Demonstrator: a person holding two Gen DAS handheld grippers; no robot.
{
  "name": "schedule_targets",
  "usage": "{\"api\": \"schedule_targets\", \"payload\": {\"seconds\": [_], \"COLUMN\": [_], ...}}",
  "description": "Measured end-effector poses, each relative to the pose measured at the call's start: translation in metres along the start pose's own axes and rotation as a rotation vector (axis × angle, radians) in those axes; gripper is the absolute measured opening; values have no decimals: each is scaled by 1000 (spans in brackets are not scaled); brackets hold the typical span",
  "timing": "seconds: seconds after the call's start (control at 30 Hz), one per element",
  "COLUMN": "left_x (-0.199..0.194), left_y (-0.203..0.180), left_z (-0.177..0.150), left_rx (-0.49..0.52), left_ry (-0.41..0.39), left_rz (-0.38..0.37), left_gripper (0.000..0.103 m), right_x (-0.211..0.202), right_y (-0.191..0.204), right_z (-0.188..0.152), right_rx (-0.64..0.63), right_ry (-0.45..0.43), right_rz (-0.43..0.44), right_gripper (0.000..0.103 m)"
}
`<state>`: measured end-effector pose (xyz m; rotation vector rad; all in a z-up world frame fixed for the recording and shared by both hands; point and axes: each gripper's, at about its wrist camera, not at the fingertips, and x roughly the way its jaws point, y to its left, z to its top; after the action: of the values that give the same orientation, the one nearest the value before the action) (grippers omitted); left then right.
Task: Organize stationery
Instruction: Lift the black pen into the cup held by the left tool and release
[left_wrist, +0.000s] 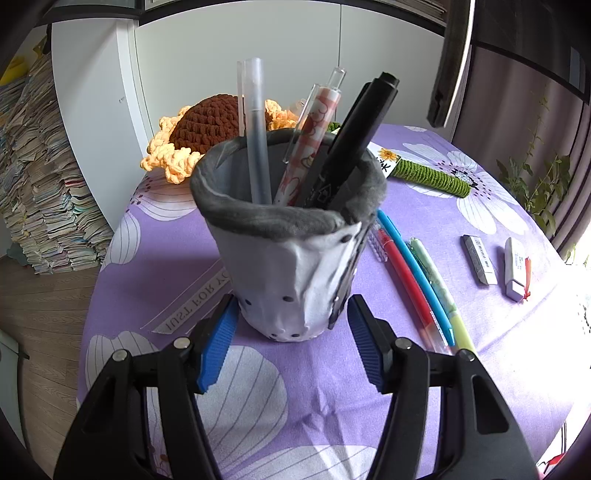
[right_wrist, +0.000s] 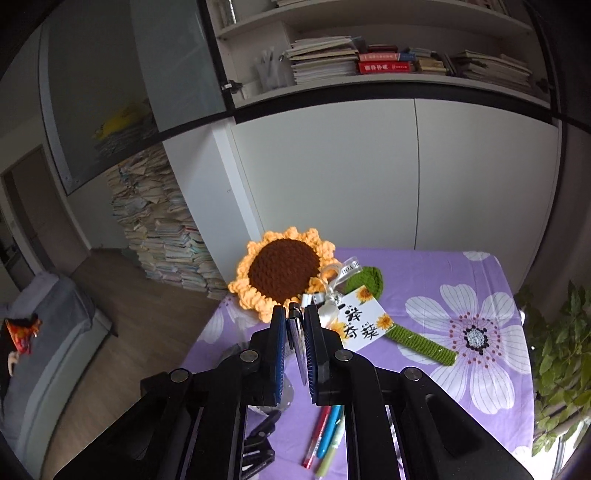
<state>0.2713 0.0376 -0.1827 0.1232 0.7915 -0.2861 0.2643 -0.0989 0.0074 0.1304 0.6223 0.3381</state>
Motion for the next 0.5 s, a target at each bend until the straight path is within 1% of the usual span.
{"api": "schedule_targets", "payload": {"seconds": [0.13,0.3,0.37,0.5], "left_x": [0,-1,-1,-1], "left_y": [0,0,0,0], "left_z": [0,0,0,0], "left_rx": [0,0,-1,-3], "left_ry": [1,1,2,-2], "left_rz": [0,-1,-1,-2], "left_gripper": [60,60,60,59], "right_x": [-4,5,15,45], "right_y": [20,39,43,41], "right_z": [14,17,14,-1], "right_rx": [-28,-73,-80,-82], "right_ry": [-33,-55,-36,54], "right_rz": [62,119,123,108], "right_gripper": [11,11,11,11]}}
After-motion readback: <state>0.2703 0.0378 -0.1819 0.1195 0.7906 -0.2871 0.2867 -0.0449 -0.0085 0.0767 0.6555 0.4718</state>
